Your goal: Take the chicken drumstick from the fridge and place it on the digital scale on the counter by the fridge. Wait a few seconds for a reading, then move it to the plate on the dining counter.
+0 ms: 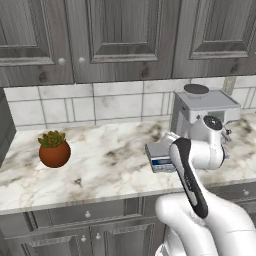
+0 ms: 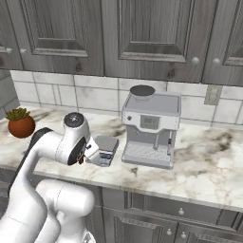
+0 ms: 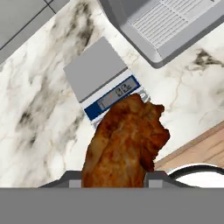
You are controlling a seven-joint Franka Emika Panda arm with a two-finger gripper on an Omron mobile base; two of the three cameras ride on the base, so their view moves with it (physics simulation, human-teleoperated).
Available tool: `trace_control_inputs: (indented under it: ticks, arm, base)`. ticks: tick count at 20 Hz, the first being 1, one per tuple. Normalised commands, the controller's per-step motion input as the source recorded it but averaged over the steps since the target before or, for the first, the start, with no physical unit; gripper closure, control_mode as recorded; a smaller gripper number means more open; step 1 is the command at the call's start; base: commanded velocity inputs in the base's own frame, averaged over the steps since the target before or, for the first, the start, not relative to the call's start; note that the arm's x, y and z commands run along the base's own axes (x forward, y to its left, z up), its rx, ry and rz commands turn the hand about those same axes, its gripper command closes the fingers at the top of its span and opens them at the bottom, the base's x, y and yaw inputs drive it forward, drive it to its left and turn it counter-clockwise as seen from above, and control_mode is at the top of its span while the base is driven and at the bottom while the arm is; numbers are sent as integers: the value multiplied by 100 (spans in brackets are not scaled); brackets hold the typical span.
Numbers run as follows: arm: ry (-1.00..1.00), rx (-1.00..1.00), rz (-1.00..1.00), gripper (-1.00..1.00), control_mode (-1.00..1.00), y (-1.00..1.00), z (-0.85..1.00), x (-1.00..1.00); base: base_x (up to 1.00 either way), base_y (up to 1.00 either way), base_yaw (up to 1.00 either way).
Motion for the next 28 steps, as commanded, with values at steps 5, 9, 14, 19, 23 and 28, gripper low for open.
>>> trace_control_inputs:
  ticks: [5,9,14,19,23,28]
  arm:
    - [9,0,19,100,-100,32,96,-91]
    - [14,0,16,100,-100,26,88,-25]
    - [12,0,8,100,-100,11,56,0]
    - [8,0,1,100,-100,3,4,0]
    - [0,0,0,100,100,0,0,-3]
    - [0,0,0,100,100,0,0,0]
  base:
    - [0,0,0]
    - [0,0,0]
    - [0,0,0]
    - [0,0,0]
    - [-50,2,0]
    - [-100,3,-11]
